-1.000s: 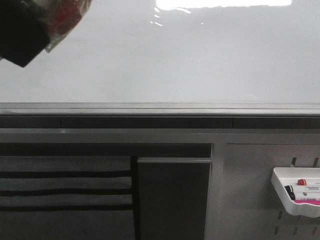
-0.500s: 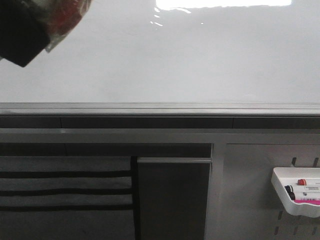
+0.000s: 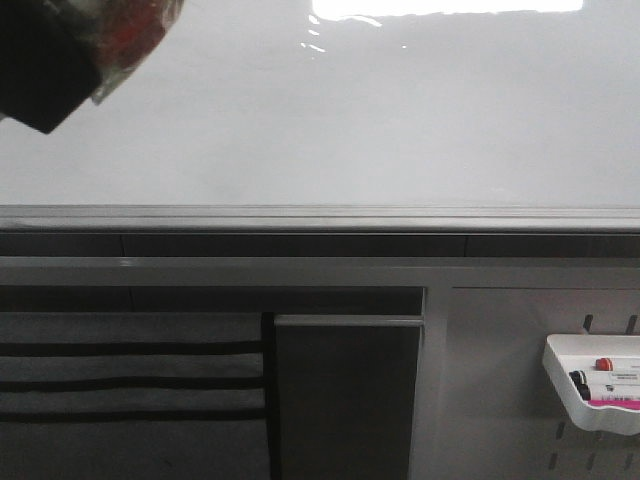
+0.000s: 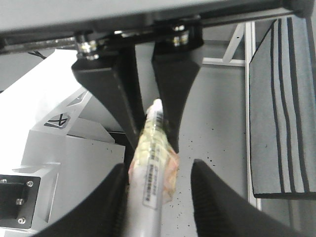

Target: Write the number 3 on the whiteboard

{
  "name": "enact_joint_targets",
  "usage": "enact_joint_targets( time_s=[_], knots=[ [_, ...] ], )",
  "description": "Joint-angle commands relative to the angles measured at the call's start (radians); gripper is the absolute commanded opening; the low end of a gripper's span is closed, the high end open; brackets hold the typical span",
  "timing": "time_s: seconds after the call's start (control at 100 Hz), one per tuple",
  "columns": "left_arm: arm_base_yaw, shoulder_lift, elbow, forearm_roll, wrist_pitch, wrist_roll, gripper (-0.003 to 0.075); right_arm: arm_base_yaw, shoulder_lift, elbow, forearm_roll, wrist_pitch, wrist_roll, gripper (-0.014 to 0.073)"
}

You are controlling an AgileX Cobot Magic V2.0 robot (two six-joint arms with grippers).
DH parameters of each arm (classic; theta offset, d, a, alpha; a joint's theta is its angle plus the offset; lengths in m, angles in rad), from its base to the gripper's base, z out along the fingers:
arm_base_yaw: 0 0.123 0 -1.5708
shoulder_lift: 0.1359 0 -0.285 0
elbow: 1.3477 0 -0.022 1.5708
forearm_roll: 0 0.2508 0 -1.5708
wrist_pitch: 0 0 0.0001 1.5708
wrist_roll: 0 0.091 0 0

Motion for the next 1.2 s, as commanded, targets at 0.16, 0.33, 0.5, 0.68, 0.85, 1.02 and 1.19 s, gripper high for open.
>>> enact_joint_targets(
  time_s=[0.16,0.33,0.5,0.68,0.85,1.02,1.19],
  knots=[
    [-0.009,-0.016,-0.035,-0.046,-0.034,-0.038,-0.002,0.005,-0.026,-0.034,0.033,-0.027,0.0,0.026],
    [-0.009,-0.016,-0.035,-0.046,-0.034,-0.064,-0.002,0.005,-0.026,-0.034,0.033,-0.029,0.0,0.026],
    [-0.009,-0.016,-0.035,-0.046,-0.034,-0.064,-0.002,0.005,-0.026,-0.034,0.04,-0.033,0.0,0.026],
    [-0.009,-0.016,-0.035,-0.046,-0.034,-0.064,-0.002,0.005,-0.026,-0.034,0.044,-0.033,0.0,0.0206],
    [-0.009,-0.016,-0.035,-0.046,-0.034,-0.064,-0.002,0.005,-0.026,-0.034,0.044,-0.026,0.0,0.003],
    [-0.009,-0.016,-0.035,-0.046,-0.034,-0.064,-0.002,0.005,-0.026,-0.034,0.044,-0.026,0.0,-0.0031],
    [-0.007,-0.016,-0.035,-0.046,-0.024,-0.064,0.0044,0.005,-0.026,-0.034,0.012,-0.022,0.006,-0.0031]
  ],
)
